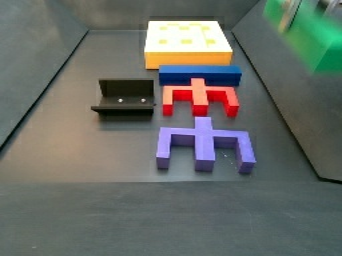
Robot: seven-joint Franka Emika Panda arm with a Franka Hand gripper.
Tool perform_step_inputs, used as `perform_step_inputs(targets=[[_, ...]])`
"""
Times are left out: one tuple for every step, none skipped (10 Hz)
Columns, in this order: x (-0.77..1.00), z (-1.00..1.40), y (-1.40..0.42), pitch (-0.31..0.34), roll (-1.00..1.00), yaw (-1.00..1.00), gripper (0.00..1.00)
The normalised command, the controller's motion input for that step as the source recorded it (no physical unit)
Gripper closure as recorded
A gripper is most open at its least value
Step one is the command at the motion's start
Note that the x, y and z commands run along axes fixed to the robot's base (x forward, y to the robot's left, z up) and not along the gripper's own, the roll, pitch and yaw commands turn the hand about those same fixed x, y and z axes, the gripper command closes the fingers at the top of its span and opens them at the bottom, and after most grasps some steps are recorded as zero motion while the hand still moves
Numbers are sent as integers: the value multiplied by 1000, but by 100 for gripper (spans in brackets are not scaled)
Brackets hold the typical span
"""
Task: Pick up the green object. Move up. Move to above the board. Insert the green object.
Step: Move to above the board.
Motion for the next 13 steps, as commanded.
perform_step_inputs(targets=[[8, 1400, 4, 74, 21, 4, 100], [-4, 897, -7, 83, 6, 6, 100], [4, 519, 1, 63, -10, 5, 100], [17, 205, -3, 52, -13, 2, 100], [758, 193, -1400, 291, 37, -85, 100], [753, 177, -1400, 304, 54, -78, 100], [799, 170, -1400, 334, 75, -12, 100], [826, 178, -1400, 312, -5, -5, 100], [827, 188, -1400, 266, -5, 3, 100], [824, 193, -1400, 181, 4, 8, 100], [843, 196, -1400, 142, -3, 10, 100], [855, 202, -1400, 136, -8, 10, 100], [895, 206, -1400, 155, 18, 11, 100]])
